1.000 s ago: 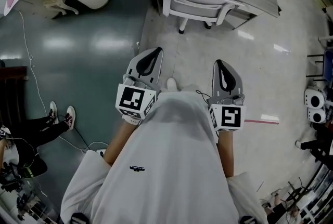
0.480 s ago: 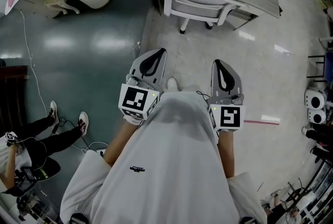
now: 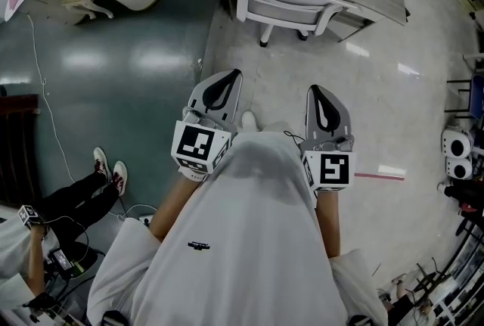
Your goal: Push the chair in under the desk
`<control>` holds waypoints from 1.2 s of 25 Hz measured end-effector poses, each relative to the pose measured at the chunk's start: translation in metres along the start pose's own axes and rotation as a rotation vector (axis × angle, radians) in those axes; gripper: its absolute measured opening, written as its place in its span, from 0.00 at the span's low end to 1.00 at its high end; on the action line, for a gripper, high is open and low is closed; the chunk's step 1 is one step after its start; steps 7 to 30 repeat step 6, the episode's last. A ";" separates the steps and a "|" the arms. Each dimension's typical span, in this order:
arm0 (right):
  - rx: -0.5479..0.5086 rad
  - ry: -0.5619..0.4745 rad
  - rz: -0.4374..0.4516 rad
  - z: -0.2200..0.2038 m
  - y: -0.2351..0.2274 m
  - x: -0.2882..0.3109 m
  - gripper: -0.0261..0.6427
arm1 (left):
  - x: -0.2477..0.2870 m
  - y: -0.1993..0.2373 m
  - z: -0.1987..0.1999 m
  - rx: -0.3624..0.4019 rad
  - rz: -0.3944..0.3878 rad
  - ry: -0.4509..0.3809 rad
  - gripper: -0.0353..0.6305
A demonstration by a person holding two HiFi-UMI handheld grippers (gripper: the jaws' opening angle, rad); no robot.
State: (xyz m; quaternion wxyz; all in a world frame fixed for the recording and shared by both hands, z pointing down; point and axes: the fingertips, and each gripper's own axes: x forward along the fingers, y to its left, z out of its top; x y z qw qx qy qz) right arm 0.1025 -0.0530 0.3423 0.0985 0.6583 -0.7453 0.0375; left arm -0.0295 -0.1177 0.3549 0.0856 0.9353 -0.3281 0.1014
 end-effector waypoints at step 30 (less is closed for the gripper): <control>-0.011 0.009 0.010 0.003 0.001 0.003 0.06 | 0.000 0.001 0.003 0.004 0.004 0.003 0.06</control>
